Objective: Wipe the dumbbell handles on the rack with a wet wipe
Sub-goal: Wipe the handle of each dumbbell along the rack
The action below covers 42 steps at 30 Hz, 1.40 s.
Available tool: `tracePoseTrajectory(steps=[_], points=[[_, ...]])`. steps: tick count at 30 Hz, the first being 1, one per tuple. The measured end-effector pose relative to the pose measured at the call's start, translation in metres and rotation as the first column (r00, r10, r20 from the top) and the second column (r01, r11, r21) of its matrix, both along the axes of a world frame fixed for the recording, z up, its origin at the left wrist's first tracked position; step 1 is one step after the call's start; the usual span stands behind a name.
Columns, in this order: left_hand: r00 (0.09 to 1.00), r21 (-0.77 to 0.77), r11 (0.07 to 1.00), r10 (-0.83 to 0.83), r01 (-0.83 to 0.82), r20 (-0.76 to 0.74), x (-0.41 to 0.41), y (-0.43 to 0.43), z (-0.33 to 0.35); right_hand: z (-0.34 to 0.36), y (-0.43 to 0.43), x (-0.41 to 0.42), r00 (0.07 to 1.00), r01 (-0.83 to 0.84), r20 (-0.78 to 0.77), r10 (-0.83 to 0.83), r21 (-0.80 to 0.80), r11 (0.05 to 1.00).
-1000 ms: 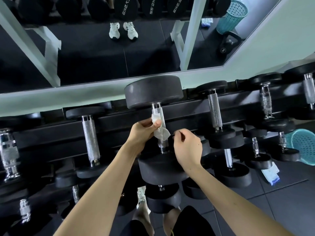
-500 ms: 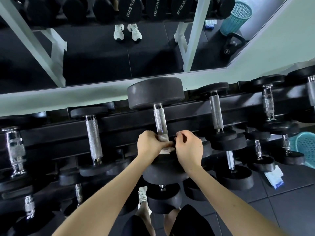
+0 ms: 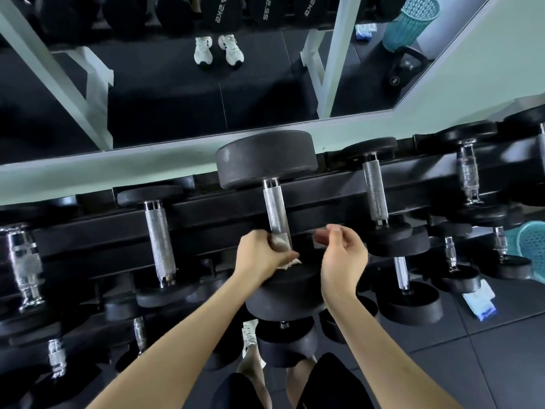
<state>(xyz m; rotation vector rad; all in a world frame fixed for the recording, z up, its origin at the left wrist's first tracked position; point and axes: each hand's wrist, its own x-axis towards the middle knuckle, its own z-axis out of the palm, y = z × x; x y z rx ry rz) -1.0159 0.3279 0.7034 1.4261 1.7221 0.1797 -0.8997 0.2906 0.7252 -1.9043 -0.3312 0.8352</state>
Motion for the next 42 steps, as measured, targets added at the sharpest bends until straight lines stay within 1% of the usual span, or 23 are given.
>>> tracePoseTrajectory(steps=[2,3,5,7,8,11,14,15,17,18,20,21,22,24,25,26,28,30,32,33,35,39,42], points=[[0.998,0.02,0.999,-0.035,0.036,-0.045,0.003,-0.005,0.0,0.001,0.0,0.0,0.999,0.031,-0.025,-0.031,0.002,1.0],[1.0,0.027,1.0,-0.004,0.004,-0.019,0.004,-0.006,-0.001,0.0,0.0,0.0,0.999,0.023,-0.023,-0.023,-0.007,1.0],[0.984,0.017,0.988,0.153,-0.155,0.088,0.004,-0.001,-0.002,0.0,0.0,0.0,1.0,-0.003,-0.004,0.003,-0.02,1.0],[0.932,0.024,0.943,0.325,-0.332,0.161,0.005,0.015,-0.005,0.001,0.001,0.001,1.0,-0.017,-0.001,0.017,-0.02,1.0],[0.907,0.011,0.923,0.376,-0.385,0.191,0.005,0.023,-0.006,0.0,0.001,0.001,1.0,-0.025,-0.001,0.025,-0.018,1.0],[0.835,-0.076,0.879,0.471,-0.47,0.285,0.008,0.024,-0.005,0.0,0.001,0.002,0.999,-0.046,0.01,0.046,-0.016,0.999],[0.714,-0.169,0.799,0.594,-0.577,0.372,0.011,0.024,-0.002,-0.001,0.001,0.002,0.998,-0.068,0.007,0.068,-0.026,0.997],[0.678,-0.147,0.769,0.624,-0.623,0.389,0.012,0.031,-0.002,-0.001,0.001,0.003,0.997,-0.077,0.005,0.077,-0.026,0.997],[0.654,-0.047,0.728,0.64,-0.684,0.402,0.012,0.051,0.001,0.0,0.0,0.002,0.996,-0.09,-0.004,0.09,-0.02,0.996],[0.643,-0.035,0.719,0.641,-0.694,0.418,0.012,0.06,0.001,0.0,0.0,0.002,0.996,-0.092,-0.012,0.092,-0.019,0.996],[0.627,-0.108,0.735,0.637,-0.67,0.448,0.011,0.064,0.0,0.001,0.0,0.002,0.994,-0.113,-0.015,0.112,-0.036,0.993],[0.634,-0.18,0.764,0.622,-0.619,0.46,0.01,0.064,-0.001,0.001,0.001,0.002,0.993,-0.121,-0.012,0.12,-0.043,0.992],[0.633,-0.269,0.795,0.599,-0.544,0.49,0.007,0.065,-0.004,0.0,0.002,0.002,0.992,-0.126,-0.013,0.126,-0.049,0.991],[0.566,-0.419,0.839,0.543,-0.346,0.62,0.0,0.065,-0.011,0.0,0.001,0.001,0.991,-0.132,-0.012,0.131,-0.062,0.989],[0.535,-0.441,0.856,0.515,-0.271,0.67,-0.002,0.064,-0.013,0.0,0.002,0.0,0.991,-0.136,-0.01,0.136,-0.063,0.989],[0.525,-0.436,0.872,0.483,-0.221,0.701,-0.003,0.065,-0.014,0.0,0.002,0.0,0.99,-0.139,-0.009,0.139,-0.062,0.988],[0.548,-0.397,0.895,0.439,-0.203,0.712,-0.002,0.064,-0.015,-0.001,0.003,0.0,0.988,-0.152,-0.003,0.152,-0.077,0.985],[0.608,-0.332,0.913,0.406,-0.237,0.682,0.0,0.054,-0.015,-0.001,0.004,0.0,0.984,-0.176,0.011,0.178,-0.093,0.98],[0.747,-0.228,0.944,0.328,-0.238,0.579,-0.004,0.036,-0.018,-0.001,0.004,0.0,0.977,-0.207,0.032,0.212,-0.105,0.973],[0.804,-0.188,0.96,0.276,-0.207,0.527,-0.006,0.024,-0.019,-0.001,0.004,0.001,0.972,-0.227,0.04,0.232,-0.109,0.968],[0.869,-0.141,0.982,0.175,-0.122,0.463,-0.009,0.004,-0.016,0.001,0.003,0.002,0.963,-0.257,0.051,0.264,-0.111,0.96],[0.949,-0.094,0.994,0.089,-0.063,0.302,-0.012,0.006,-0.014,-0.001,0.002,0.002,0.954,-0.284,0.058,0.294,-0.138,0.949],[0.975,-0.019,0.99,0.143,-0.142,0.173,-0.017,0.006,-0.003,0.0,0.002,0.003,0.945,-0.311,0.056,0.322,-0.151,0.938]])
